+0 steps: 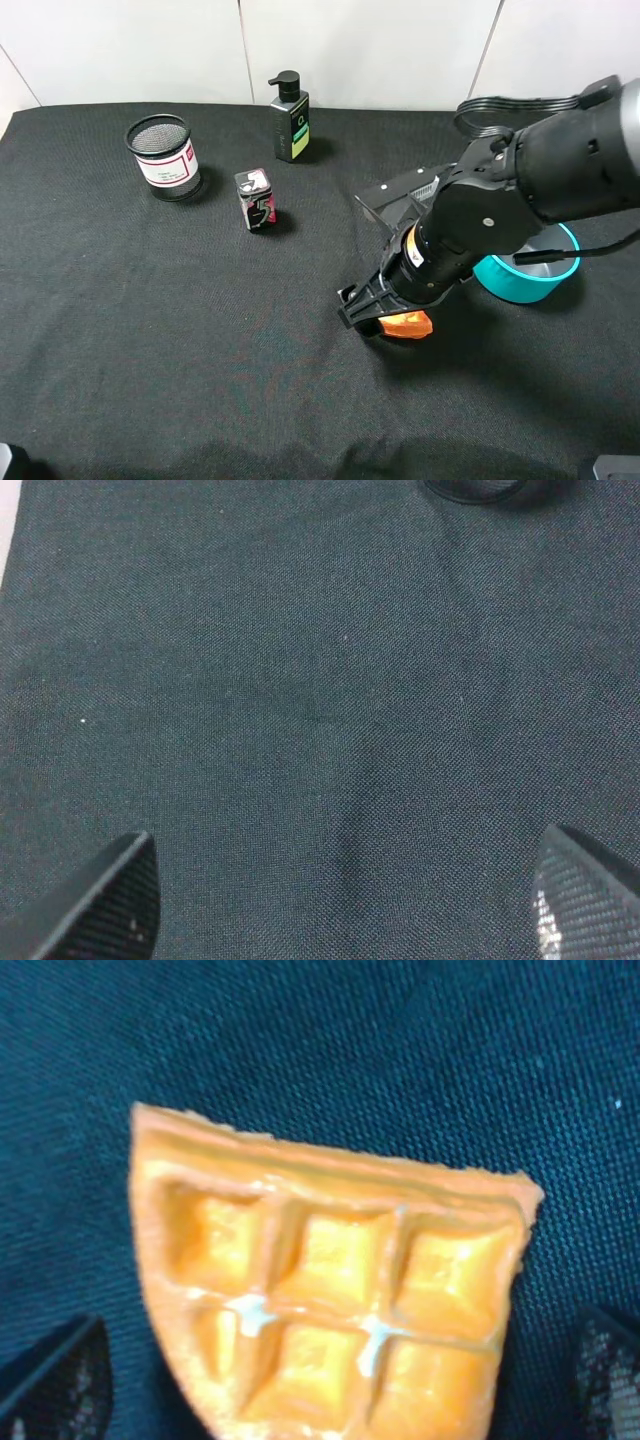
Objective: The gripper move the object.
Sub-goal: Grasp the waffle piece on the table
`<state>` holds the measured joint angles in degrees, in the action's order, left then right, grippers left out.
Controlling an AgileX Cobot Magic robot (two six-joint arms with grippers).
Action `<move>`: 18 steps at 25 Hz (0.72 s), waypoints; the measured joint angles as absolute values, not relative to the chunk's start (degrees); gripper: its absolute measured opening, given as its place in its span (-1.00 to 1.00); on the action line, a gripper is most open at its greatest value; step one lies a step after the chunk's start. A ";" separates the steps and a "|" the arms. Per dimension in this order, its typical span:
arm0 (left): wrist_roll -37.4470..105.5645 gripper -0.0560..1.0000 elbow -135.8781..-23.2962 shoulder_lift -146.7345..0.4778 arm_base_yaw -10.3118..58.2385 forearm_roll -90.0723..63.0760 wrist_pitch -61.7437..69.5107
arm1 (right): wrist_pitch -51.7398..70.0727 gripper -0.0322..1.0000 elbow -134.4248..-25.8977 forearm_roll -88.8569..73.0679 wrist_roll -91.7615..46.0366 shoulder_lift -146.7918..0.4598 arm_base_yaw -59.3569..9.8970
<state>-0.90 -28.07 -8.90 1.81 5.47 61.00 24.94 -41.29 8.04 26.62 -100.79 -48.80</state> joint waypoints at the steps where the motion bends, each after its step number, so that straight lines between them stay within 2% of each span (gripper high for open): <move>1: -0.90 0.60 -28.07 -8.90 1.81 5.47 61.00 | 24.80 0.41 -41.29 7.90 26.62 -101.12 -48.80; 18: -0.90 0.60 -28.07 -8.90 1.81 5.47 60.99 | 22.51 0.41 -41.29 8.01 26.57 -102.93 -48.80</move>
<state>-0.90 -28.07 -8.90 1.81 5.47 60.99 22.51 -41.29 8.01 26.57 -102.93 -48.80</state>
